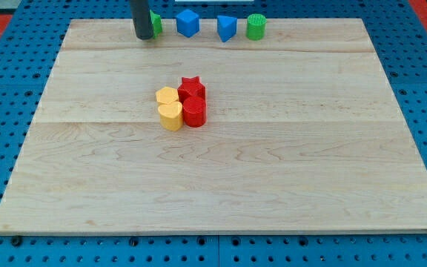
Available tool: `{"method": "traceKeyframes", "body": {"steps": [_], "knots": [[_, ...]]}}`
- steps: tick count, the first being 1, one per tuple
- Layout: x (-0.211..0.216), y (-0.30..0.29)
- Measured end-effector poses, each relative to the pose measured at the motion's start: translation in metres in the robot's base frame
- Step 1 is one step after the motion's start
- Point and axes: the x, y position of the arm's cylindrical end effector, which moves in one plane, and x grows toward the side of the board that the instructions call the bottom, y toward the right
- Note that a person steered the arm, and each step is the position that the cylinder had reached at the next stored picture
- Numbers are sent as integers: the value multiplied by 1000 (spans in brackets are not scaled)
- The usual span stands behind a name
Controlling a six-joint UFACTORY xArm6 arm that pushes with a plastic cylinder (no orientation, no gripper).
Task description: Point your arm slightly right
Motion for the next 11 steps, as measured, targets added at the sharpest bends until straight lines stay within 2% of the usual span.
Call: {"method": "traceKeyframes", "body": {"steps": [1, 2, 3, 11], "knots": [[8, 2], [47, -17], [69, -10], [73, 18]]}}
